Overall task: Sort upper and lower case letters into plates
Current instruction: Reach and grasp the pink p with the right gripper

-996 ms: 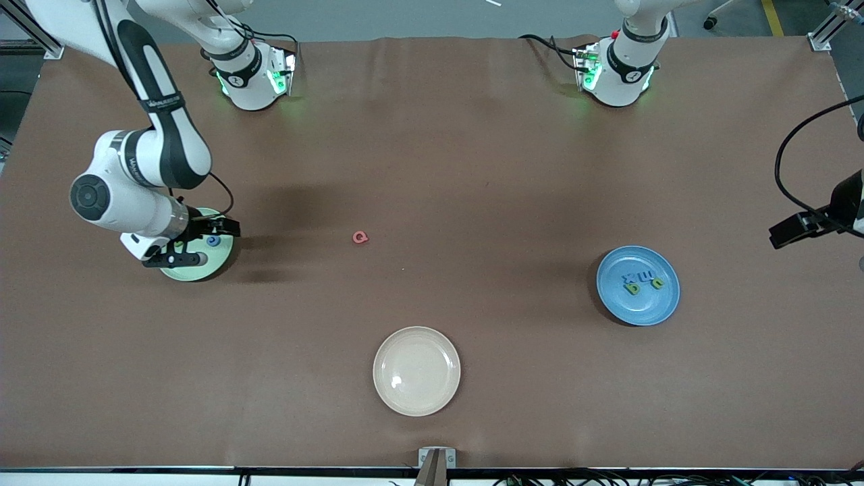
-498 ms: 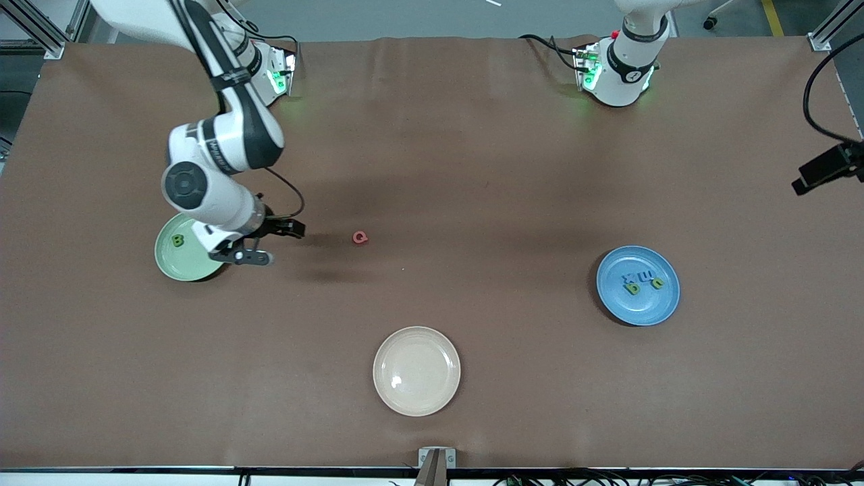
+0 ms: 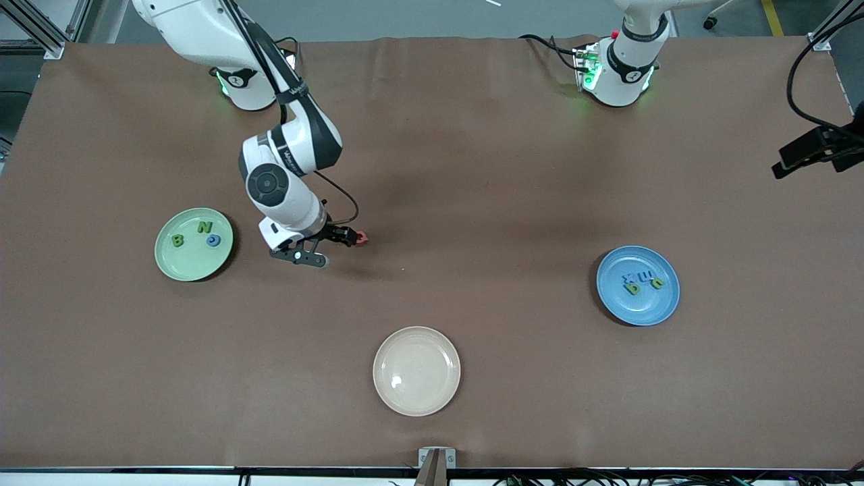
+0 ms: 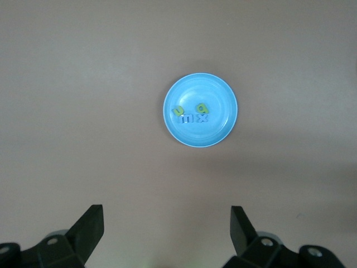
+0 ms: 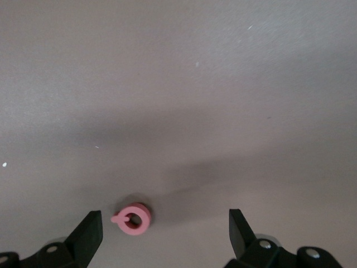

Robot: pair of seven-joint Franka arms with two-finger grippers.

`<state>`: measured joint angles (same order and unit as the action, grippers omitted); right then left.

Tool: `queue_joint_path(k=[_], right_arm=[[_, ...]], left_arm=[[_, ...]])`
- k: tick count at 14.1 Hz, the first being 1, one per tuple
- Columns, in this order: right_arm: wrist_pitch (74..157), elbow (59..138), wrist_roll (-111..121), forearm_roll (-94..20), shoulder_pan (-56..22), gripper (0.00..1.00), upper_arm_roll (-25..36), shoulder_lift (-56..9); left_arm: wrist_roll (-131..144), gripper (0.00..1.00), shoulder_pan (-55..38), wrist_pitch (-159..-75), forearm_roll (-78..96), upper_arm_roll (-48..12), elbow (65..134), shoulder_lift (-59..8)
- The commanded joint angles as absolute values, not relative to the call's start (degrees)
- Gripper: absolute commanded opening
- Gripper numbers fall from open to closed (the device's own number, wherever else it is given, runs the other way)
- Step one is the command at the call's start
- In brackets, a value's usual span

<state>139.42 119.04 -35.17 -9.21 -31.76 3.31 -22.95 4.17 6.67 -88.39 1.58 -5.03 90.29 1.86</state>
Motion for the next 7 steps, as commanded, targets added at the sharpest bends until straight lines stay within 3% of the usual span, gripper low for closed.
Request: queue_joint_path(k=[1, 7], right_arm=[[142.63, 118.21, -39.45, -10.28, -34.01, 1.00, 3.87, -25.66], [143.97, 118.39, -44.82, -10.28, -36.47, 1.00, 3.87, -27.42]], left_arm=[[5.01, 1.00, 5.80, -90.35, 2.37, -5.80, 94.04, 5.10], [4.92, 1.00, 5.89, -90.53, 2.29, -6.33, 93.87, 4.48]])
